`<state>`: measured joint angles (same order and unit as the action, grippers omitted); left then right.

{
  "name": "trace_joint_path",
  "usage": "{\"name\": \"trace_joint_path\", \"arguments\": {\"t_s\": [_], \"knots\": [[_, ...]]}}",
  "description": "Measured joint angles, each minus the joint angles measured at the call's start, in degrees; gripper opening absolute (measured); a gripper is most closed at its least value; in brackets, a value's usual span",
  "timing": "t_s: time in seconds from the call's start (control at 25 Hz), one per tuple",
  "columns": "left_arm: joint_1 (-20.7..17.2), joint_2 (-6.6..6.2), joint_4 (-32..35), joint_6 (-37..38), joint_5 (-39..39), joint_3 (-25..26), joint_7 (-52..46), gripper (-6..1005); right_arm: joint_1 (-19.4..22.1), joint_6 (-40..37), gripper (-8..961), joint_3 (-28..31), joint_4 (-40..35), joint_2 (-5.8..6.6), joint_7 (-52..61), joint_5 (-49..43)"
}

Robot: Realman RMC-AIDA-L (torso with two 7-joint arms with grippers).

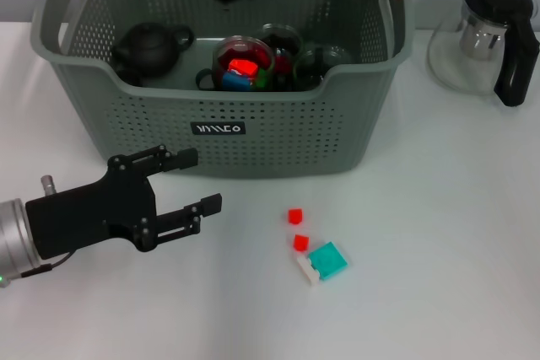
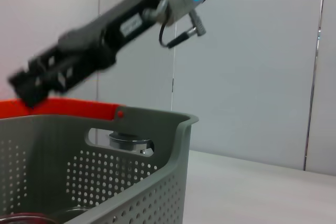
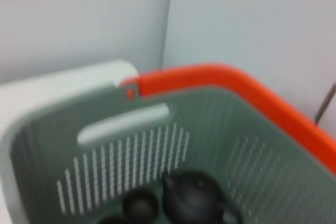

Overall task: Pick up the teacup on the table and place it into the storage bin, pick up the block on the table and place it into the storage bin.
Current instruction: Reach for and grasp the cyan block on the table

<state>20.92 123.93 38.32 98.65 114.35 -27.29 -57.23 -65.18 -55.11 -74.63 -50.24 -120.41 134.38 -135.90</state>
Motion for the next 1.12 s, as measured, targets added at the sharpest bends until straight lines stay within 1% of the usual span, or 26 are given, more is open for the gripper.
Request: {"name": "trace_joint_path", "arguments": {"t_s": [0.04,0.12,0.2,0.32,0.44,0.48,0.52,0.6,0.68,0.76,0.88,1.0,1.08,1.12], "knots": [[0.0,0.00,0.0,0.0,0.0,0.0,0.0,703,1.6,-0.1,647,0.0,-2.5,0.00,-0.9,2.0],[0.0,-0.01,0.0,0.0,0.0,0.1,0.0,703,6.5,-0.2,695,0.0,-7.9,0.00,-4.7,9.1],[0.0,0.00,0.0,-0.1,0.0,0.0,0.1,703,12.4,-0.6,693,0.2,-11.9,0.13,-11.1,19.6],[0.0,-0.01,0.0,0.0,0.0,0.1,0.1,703,20.7,-4.0,689,1.5,-14.1,0.32,-22.1,35.1],[0.0,-0.01,0.0,-0.2,0.0,0.1,0.1,703,27.8,-13.4,688,4.7,-13.0,0.42,-33.7,47.4],[0.1,0.00,-0.1,-0.2,0.0,0.0,0.1,703,29.7,-17.0,688,6.0,-12.1,0.45,-37.0,49.9],[0.2,-0.01,-0.2,-0.5,-0.1,0.0,0.1,702,32.0,-22.1,688,7.6,-10.9,0.45,-40.8,52.5],[0.3,-0.08,-0.6,-0.9,-0.1,0.0,0.1,702,35.0,-29.7,689,10.3,-9.4,0.45,-45.5,54.5],[0.4,-0.13,-0.6,-1.0,-0.1,0.1,0.1,702,37.8,-37.4,689,13.4,-8.8,0.60,-48.0,54.4],[0.5,-0.14,-0.7,-1.0,-0.1,0.1,0.1,702,39.7,-42.7,689,15.1,-10.0,1.20,-47.6,51.2],[0.6,-0.19,-0.7,-1.0,-0.1,0.0,0.1,702,41.7,-46.8,689,16.4,-17.0,2.18,-39.9,41.2],[0.6,-0.25,-0.7,-1.0,-0.1,0.1,0.0,702,41.5,-47.6,688,16.4,-25.3,2.31,-30.5,28.9],[0.6,-0.28,-0.7,-1.1,-0.1,0.1,-0.1,702,39.7,-49.0,688,16.2,-29.4,2.01,-24.8,19.9],[0.7,-0.27,-0.7,-1.0,-0.1,0.0,-0.1,702,38.0,-50.5,688,16.1,-30.6,1.76,-22.5,16.6]]}}
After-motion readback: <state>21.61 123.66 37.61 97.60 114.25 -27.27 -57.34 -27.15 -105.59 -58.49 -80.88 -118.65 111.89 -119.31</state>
